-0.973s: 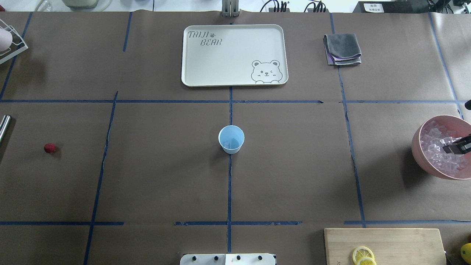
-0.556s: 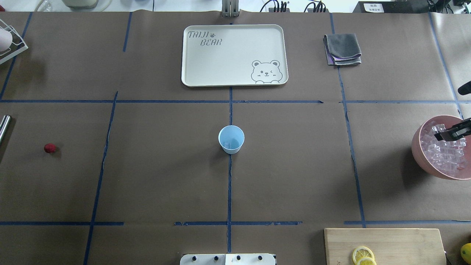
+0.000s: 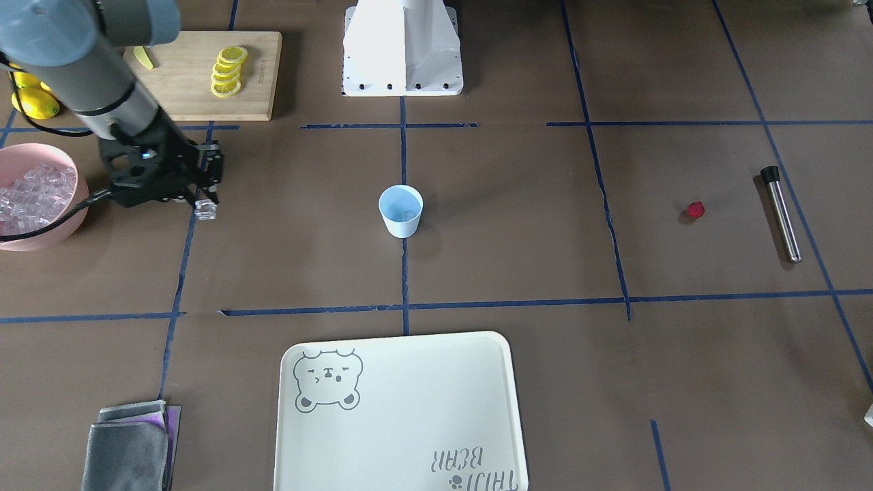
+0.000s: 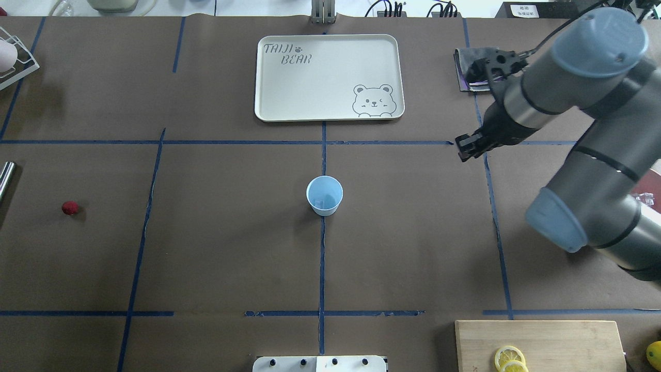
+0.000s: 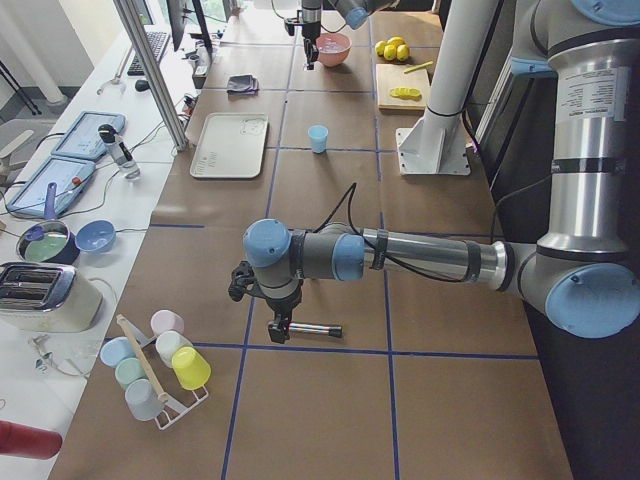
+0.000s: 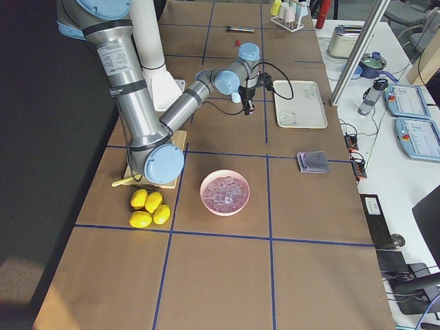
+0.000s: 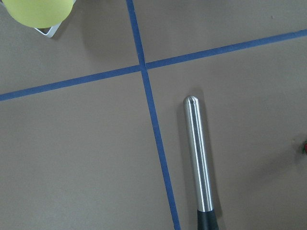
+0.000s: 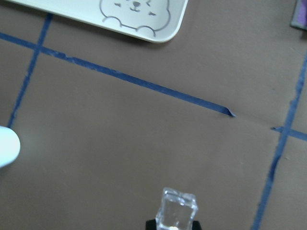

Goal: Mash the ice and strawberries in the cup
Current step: 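Carry the second ice cube with the right gripper over the cup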

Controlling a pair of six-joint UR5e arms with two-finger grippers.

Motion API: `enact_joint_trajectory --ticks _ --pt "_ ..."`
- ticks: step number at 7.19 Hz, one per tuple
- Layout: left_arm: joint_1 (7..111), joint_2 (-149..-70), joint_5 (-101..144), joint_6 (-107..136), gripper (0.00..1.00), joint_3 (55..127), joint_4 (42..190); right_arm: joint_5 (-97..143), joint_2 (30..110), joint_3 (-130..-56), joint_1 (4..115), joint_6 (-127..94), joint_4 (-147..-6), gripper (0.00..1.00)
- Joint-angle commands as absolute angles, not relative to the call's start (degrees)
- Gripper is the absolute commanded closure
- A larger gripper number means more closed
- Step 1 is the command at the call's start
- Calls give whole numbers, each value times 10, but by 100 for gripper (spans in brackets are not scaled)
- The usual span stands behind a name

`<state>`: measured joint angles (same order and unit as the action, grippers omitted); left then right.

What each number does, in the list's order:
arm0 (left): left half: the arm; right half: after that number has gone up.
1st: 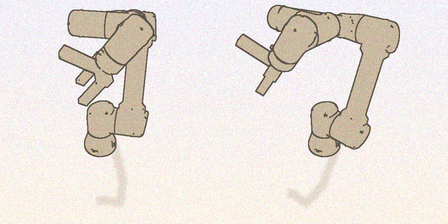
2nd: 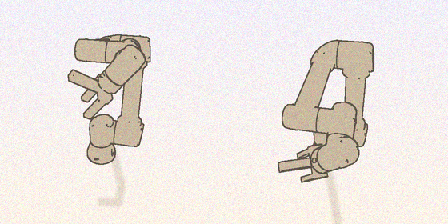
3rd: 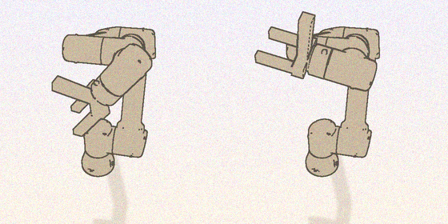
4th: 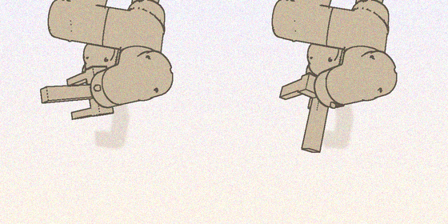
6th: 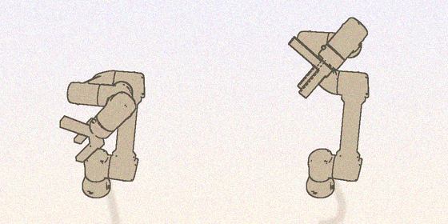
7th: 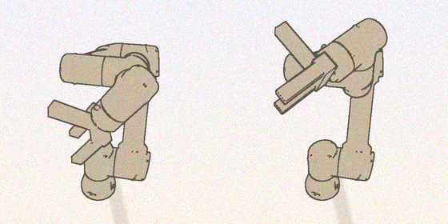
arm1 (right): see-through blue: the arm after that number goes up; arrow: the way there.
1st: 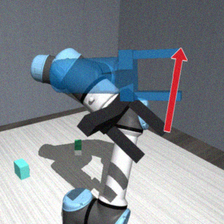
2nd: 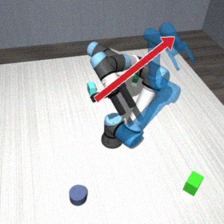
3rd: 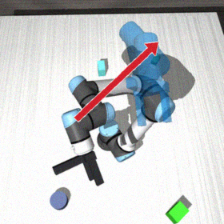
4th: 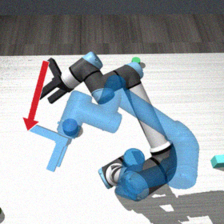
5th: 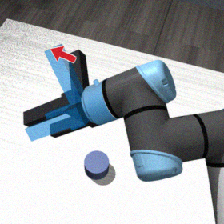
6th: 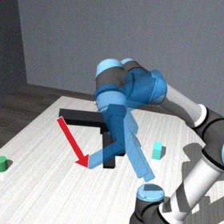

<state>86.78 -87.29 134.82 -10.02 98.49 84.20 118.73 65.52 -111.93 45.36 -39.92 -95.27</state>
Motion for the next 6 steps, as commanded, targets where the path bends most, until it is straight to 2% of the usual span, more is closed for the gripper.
enact_joint_trajectory --ticks 1,3,6 --pt "867 -874 1348 -100 0 985 842 1132 508 -1035 385 -546 -981 100" --pt "867 -874 1348 -100 0 984 842 1048 412 -948 306 -636 -982 100" --pt "867 -873 1348 -100 0 984 842 1014 389 -909 255 -668 -983 100"
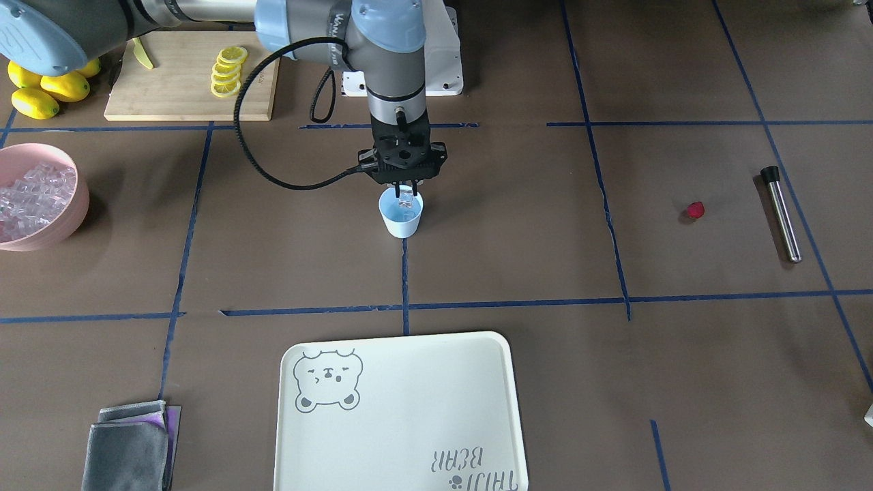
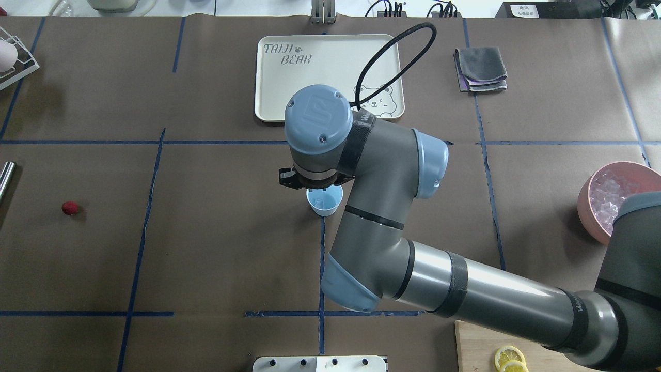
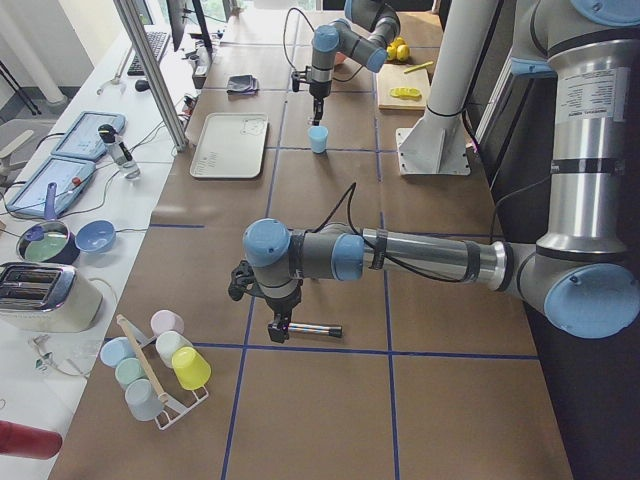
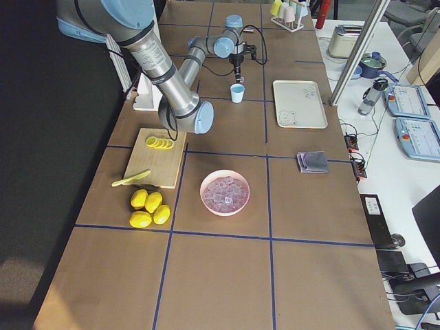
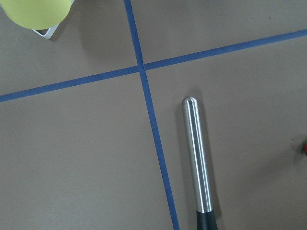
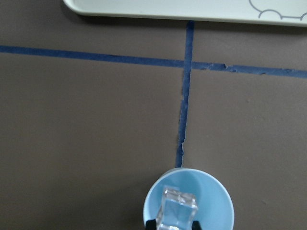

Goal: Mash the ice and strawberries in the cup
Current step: 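Carry the second ice cube with the right gripper over the cup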

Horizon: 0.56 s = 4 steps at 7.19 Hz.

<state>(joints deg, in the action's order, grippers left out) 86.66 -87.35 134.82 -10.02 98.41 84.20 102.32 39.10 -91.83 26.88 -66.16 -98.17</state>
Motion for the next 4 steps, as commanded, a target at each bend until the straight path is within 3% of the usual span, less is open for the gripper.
enact_joint_trajectory --ticks 1,3,4 --pt "866 -874 1348 -100 0 983 842 1015 398 -911 255 -668 -983 100" --pt "866 -873 1348 -99 0 983 842 1018 395 -920 255 -666 -1006 100" --pt "866 -874 1348 -99 0 983 842 1020 396 -921 255 -664 -1006 86"
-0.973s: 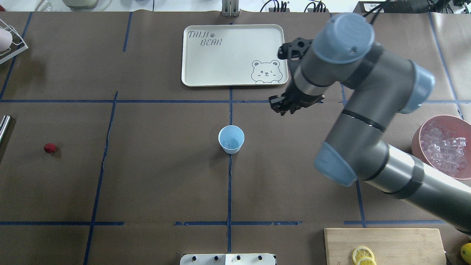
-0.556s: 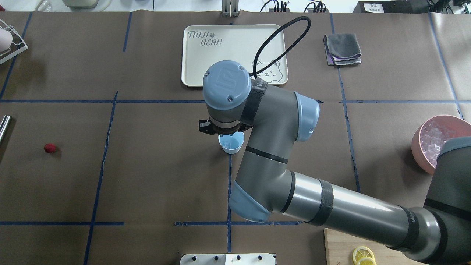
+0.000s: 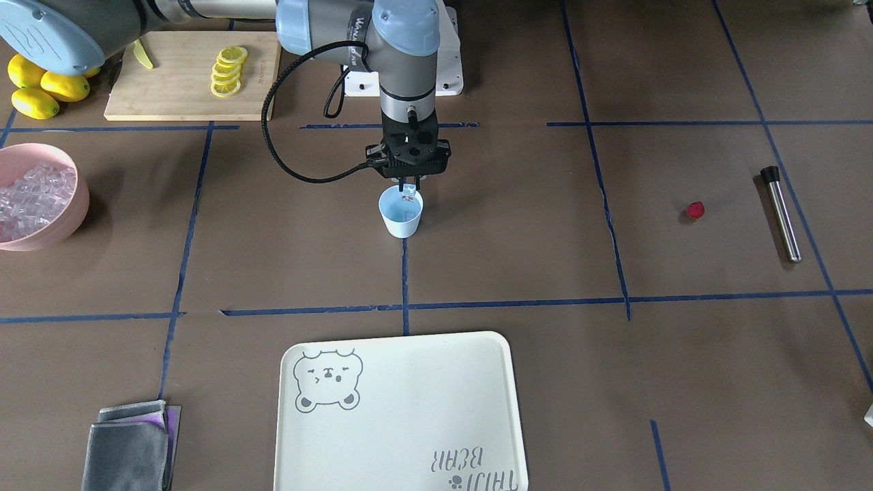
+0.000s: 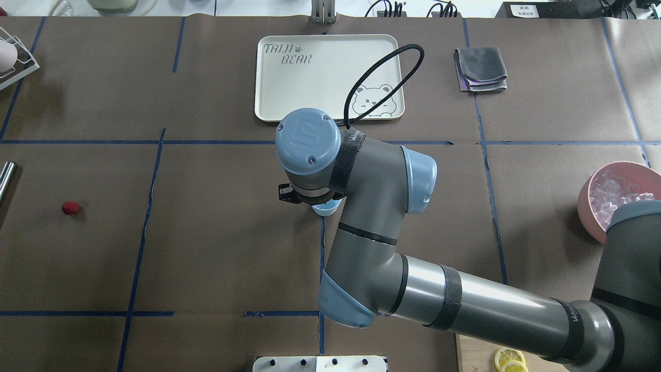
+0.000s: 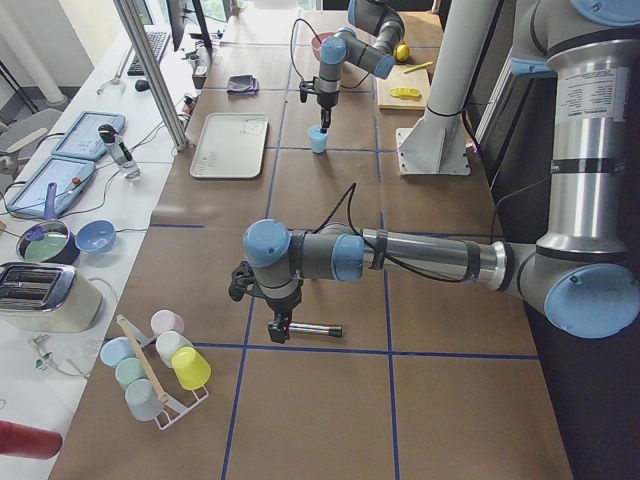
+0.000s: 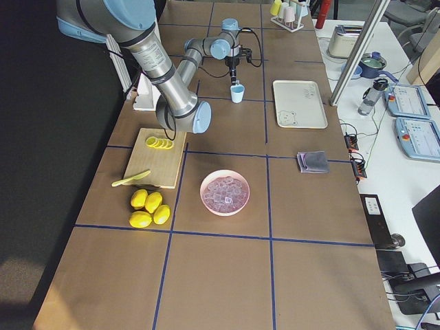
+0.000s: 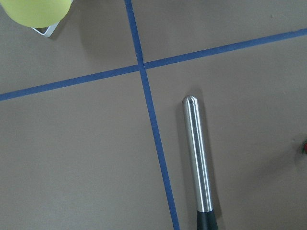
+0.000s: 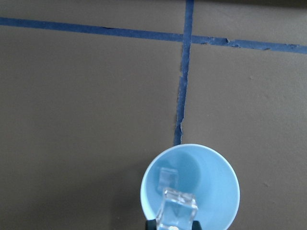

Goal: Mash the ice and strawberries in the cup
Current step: 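Open the right gripper to drop the ice cube into the cup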

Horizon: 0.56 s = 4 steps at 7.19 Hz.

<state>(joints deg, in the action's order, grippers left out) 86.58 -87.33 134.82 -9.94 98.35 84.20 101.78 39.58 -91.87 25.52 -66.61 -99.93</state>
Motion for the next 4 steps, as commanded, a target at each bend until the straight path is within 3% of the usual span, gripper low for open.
enact_joint_trajectory --ticks 1,2,4 --pt "866 -874 1348 -99 0 983 842 1016 401 -923 255 -667 -1006 27" --pt "865 -874 1348 -99 0 983 842 1017 404 -924 255 -667 -1006 3" --pt "864 -874 1348 -99 0 983 842 1019 403 -925 256 -667 -1006 3"
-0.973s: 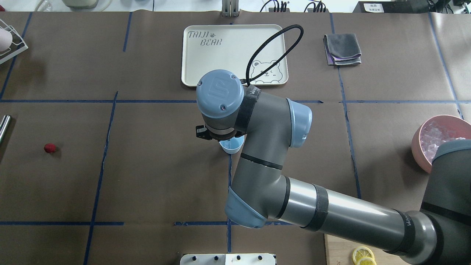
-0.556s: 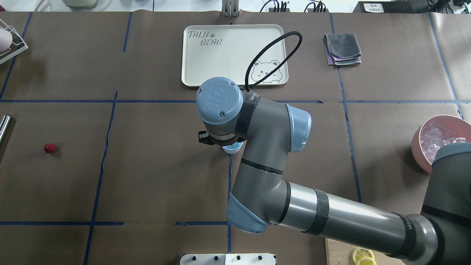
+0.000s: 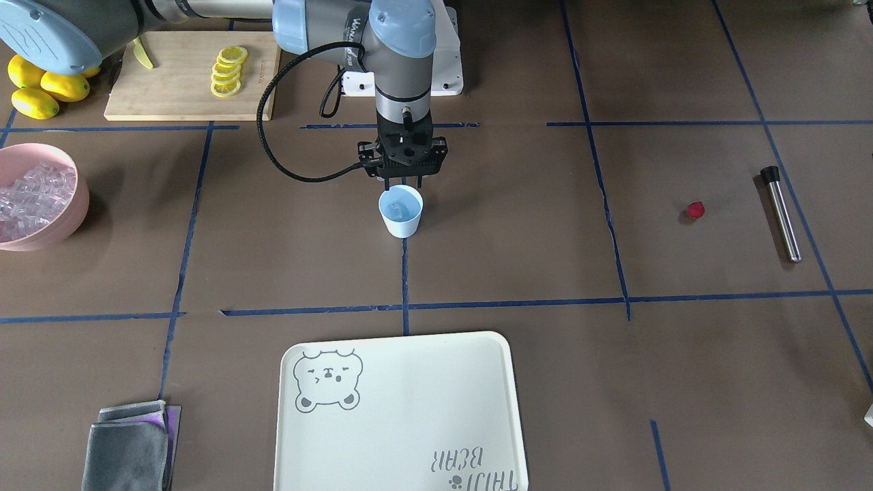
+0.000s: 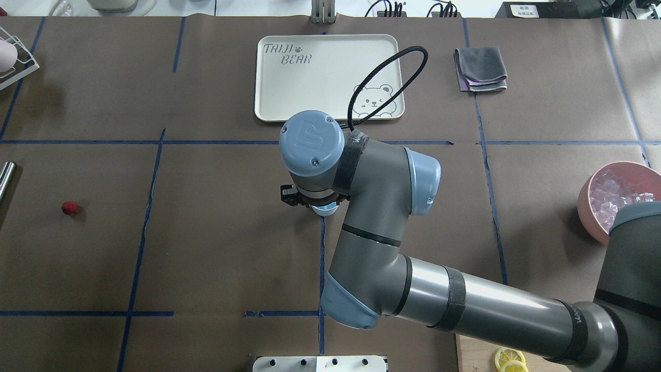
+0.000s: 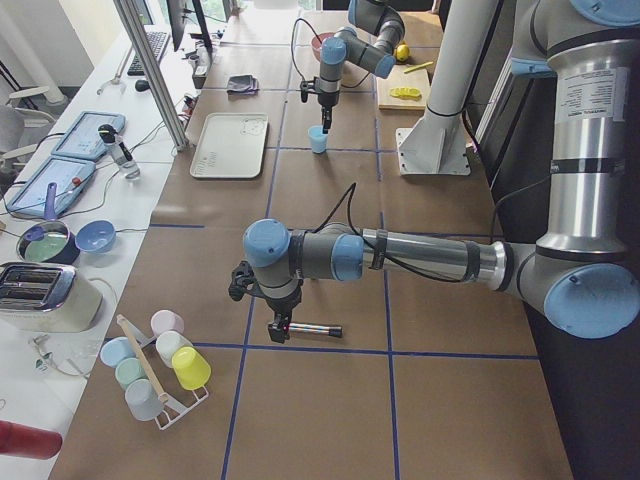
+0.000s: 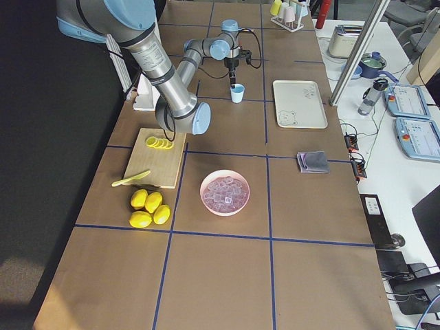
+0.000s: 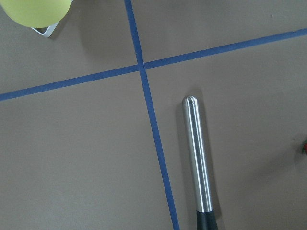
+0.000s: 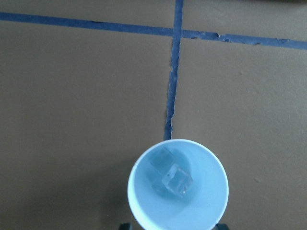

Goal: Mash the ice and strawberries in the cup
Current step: 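Move the right gripper back over the pink bowl of ice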

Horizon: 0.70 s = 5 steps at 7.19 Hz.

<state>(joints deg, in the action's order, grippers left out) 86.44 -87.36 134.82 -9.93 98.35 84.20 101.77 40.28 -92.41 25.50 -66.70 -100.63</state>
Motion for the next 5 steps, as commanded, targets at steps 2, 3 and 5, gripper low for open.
enact_joint_trajectory --ticks 2,3,5 --pt "864 -873 1348 -98 0 980 842 1054 439 -974 306 -653 -1013 2" --pt "864 -873 1348 -98 0 977 842 1084 485 -1014 345 -598 -1013 2" --pt "864 -873 1348 -99 0 979 841 1135 584 -1073 438 -457 -1007 2"
